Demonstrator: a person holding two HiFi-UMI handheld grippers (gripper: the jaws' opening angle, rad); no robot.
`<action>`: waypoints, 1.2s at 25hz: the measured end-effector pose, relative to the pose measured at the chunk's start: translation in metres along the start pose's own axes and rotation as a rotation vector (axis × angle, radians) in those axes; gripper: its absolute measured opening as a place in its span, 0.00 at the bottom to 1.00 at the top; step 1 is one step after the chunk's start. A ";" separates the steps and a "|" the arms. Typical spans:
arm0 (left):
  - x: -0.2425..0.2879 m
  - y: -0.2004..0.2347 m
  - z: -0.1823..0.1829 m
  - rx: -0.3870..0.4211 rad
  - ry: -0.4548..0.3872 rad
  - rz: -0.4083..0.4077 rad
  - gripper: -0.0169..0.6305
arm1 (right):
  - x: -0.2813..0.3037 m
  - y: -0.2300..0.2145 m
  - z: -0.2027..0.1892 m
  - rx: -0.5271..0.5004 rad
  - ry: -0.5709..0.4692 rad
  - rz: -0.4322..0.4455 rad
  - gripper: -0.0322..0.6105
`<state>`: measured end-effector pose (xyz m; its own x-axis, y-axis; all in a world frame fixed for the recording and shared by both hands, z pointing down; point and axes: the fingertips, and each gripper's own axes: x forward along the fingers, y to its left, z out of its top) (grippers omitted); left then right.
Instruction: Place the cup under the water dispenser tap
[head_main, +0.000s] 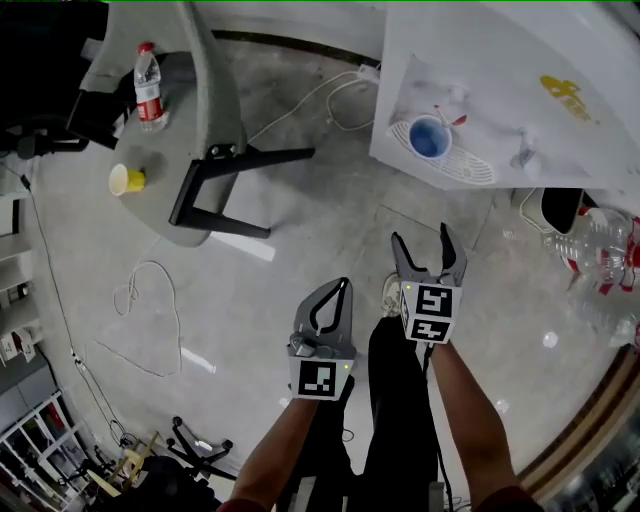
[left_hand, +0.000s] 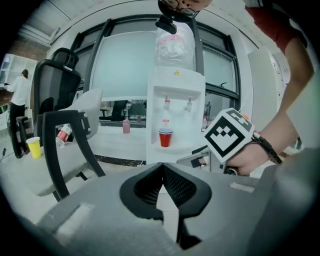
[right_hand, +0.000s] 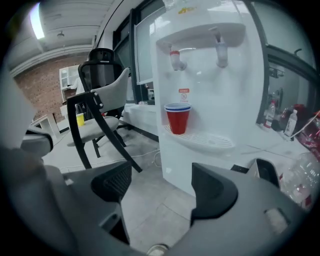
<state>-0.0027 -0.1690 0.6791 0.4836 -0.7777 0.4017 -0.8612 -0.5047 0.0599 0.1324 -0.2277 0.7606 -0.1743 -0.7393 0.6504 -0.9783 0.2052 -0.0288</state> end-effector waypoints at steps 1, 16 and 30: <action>-0.005 0.000 0.005 0.009 -0.006 -0.004 0.03 | -0.011 0.003 -0.003 -0.002 0.007 0.001 0.63; -0.143 -0.003 0.131 -0.048 -0.079 0.022 0.03 | -0.225 0.057 0.048 0.002 -0.010 0.009 0.61; -0.261 -0.006 0.299 0.094 -0.319 -0.022 0.03 | -0.402 0.075 0.197 0.033 -0.361 -0.150 0.58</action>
<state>-0.0775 -0.0750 0.3002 0.5390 -0.8370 0.0943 -0.8392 -0.5432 -0.0248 0.1072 -0.0416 0.3470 -0.0513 -0.9388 0.3406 -0.9980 0.0612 0.0184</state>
